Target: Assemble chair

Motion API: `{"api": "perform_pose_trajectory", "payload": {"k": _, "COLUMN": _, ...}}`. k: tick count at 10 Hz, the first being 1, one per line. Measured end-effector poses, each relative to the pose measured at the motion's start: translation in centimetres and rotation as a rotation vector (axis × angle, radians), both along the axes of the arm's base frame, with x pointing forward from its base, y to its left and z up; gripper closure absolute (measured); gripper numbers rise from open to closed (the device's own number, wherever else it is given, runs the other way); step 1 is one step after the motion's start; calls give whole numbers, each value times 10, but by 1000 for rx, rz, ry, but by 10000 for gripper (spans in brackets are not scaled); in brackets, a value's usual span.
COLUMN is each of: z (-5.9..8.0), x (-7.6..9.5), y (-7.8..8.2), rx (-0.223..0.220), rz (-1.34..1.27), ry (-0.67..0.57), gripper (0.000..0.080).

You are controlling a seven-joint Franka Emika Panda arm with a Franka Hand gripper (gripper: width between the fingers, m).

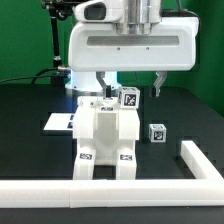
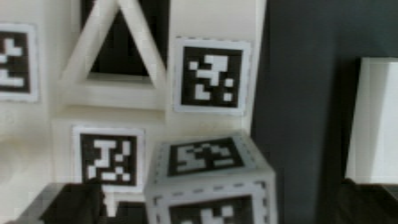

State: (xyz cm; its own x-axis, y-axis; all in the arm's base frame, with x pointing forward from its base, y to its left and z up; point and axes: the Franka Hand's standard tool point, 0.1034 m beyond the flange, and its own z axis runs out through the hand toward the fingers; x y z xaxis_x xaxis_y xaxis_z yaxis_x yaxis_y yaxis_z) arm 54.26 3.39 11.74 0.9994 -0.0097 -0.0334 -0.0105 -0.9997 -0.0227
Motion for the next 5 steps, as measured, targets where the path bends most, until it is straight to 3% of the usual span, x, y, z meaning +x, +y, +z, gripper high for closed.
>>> {"api": "perform_pose_trajectory", "payload": {"k": 1, "z": 0, "x": 0, "y": 0, "rx": 0, "rz": 1, "ry": 0, "gripper": 151}}
{"api": "perform_pose_trajectory", "payload": {"k": 3, "z": 0, "x": 0, "y": 0, "rx": 0, "rz": 1, "ry": 0, "gripper": 408}}
{"api": "perform_pose_trajectory", "payload": {"k": 4, "z": 0, "x": 0, "y": 0, "rx": 0, "rz": 1, "ry": 0, "gripper": 408}}
{"api": "perform_pose_trajectory", "payload": {"k": 5, "z": 0, "x": 0, "y": 0, "rx": 0, "rz": 1, "ry": 0, "gripper": 515}}
